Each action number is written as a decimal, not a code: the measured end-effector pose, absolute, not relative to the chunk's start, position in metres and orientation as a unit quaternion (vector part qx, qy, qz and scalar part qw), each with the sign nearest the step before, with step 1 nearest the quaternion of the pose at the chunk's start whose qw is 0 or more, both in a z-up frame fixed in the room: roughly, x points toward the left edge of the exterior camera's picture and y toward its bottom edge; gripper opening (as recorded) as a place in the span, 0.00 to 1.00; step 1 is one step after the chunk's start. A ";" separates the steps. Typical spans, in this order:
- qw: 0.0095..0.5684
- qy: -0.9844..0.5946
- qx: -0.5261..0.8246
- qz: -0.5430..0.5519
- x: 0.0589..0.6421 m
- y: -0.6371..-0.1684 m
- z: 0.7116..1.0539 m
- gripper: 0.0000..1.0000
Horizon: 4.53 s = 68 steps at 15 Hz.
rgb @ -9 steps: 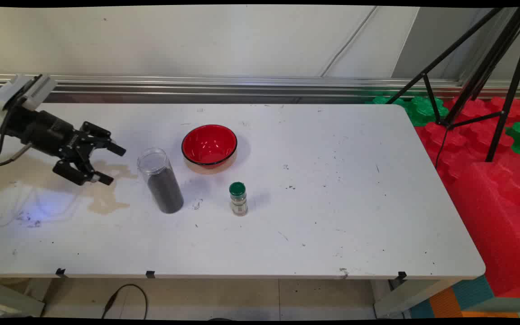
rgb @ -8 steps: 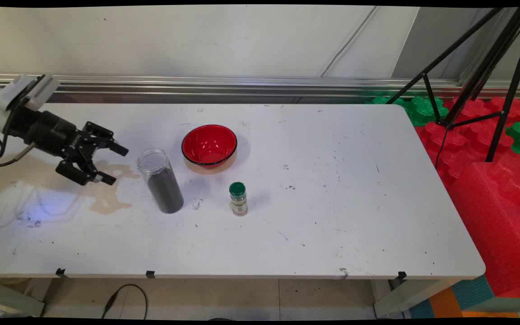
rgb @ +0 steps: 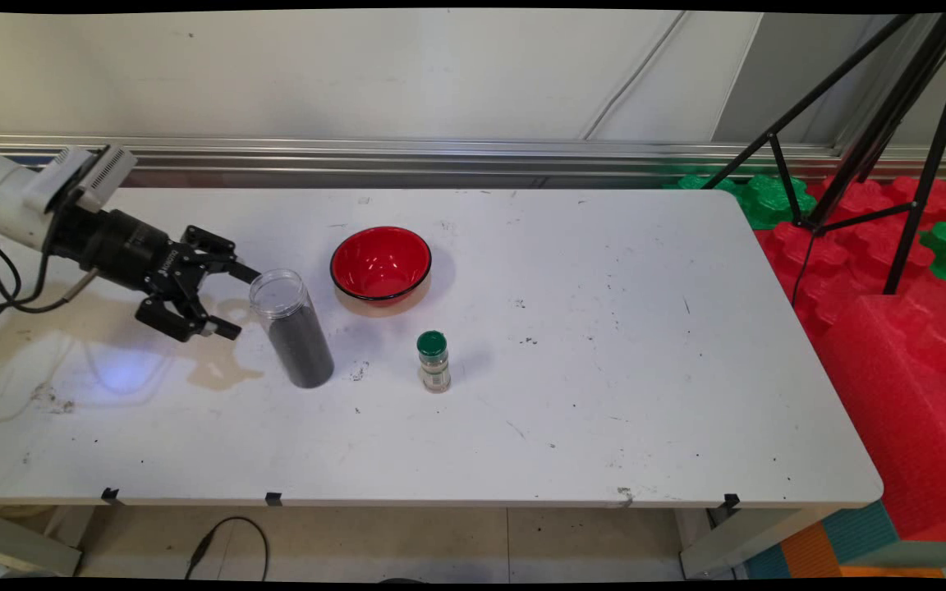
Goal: Pick up the black seasoning powder from the table, then pour the black seasoning powder in the red bowl
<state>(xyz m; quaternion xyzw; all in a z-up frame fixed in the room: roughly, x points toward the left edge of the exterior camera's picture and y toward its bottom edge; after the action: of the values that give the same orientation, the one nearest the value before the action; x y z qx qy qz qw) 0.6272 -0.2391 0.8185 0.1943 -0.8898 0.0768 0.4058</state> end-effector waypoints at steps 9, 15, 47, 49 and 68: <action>0.446 -0.875 0.164 0.088 0.610 -0.249 0.791 1.00; 0.470 -0.866 0.145 0.091 0.599 -0.254 0.770 1.00; 0.518 -0.838 0.136 0.100 0.584 -0.264 0.743 0.00; 0.519 -0.837 0.140 0.101 0.584 -0.265 0.745 0.00; 0.547 -0.798 0.219 0.127 0.575 -0.290 0.827 0.00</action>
<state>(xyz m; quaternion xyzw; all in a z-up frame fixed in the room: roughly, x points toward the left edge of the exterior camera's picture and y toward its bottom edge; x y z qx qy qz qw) 0.5753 -0.2902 0.8270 0.2192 -0.7981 0.1266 0.5467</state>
